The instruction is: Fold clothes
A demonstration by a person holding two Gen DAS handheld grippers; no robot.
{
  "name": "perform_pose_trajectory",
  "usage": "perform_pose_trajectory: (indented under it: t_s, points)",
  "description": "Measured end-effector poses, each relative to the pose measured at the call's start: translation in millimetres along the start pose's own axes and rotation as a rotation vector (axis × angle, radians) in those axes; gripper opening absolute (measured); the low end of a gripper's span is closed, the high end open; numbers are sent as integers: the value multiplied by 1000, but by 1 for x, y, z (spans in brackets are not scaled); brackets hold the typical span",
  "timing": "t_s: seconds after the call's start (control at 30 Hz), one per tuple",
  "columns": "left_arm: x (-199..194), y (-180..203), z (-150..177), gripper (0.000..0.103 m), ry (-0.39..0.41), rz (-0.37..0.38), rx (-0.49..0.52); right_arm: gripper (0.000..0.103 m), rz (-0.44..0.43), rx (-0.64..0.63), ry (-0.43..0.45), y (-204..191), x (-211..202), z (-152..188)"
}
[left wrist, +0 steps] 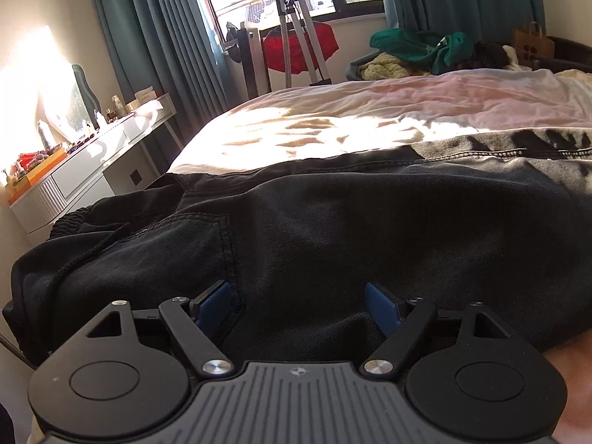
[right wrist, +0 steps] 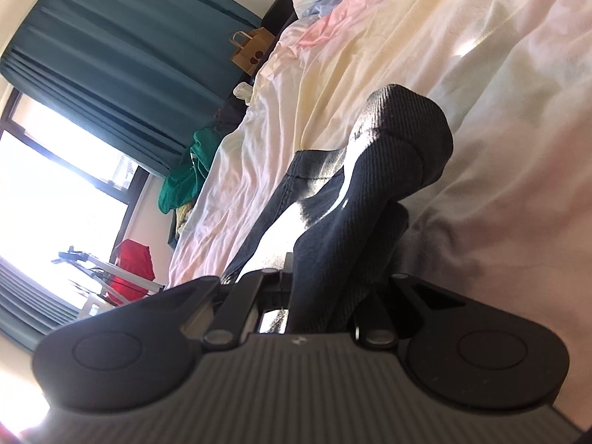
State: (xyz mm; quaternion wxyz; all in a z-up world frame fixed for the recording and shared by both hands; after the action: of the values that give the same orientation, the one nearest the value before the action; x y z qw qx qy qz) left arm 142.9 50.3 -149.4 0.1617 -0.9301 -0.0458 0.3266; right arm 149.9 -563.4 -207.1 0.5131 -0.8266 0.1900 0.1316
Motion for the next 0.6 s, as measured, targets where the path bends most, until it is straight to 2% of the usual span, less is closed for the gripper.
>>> perform_pose_trajectory:
  t_s: [0.33, 0.43, 0.53, 0.6]
  points:
    - [3, -2, -1, 82, -12, 11, 12, 10, -3, -293, 102, -66, -15, 3]
    - [-4, -10, -10, 78, 22, -39, -10, 10, -26, -458, 127, -110, -22, 19]
    - [-17, -26, -19, 79, 62, -119, -31, 10, -46, -608, 141, -154, -30, 38]
    - [-25, -38, -22, 79, 64, -145, -52, 10, -77, -726, 149, -187, -34, 58]
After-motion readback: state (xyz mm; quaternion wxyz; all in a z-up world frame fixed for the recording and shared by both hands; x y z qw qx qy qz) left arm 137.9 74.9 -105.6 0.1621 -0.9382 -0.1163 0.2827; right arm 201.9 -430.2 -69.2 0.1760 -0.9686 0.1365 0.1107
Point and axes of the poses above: each gripper's, at about its wrist camera, not at the fingertips, and x roughly the way its jaws point, y to its right, z to its underside, the point moved 8 cm from there along x, roughly the way its jaws point, and after that the axes turned 2 degrees about x, right-handed, at the moved point
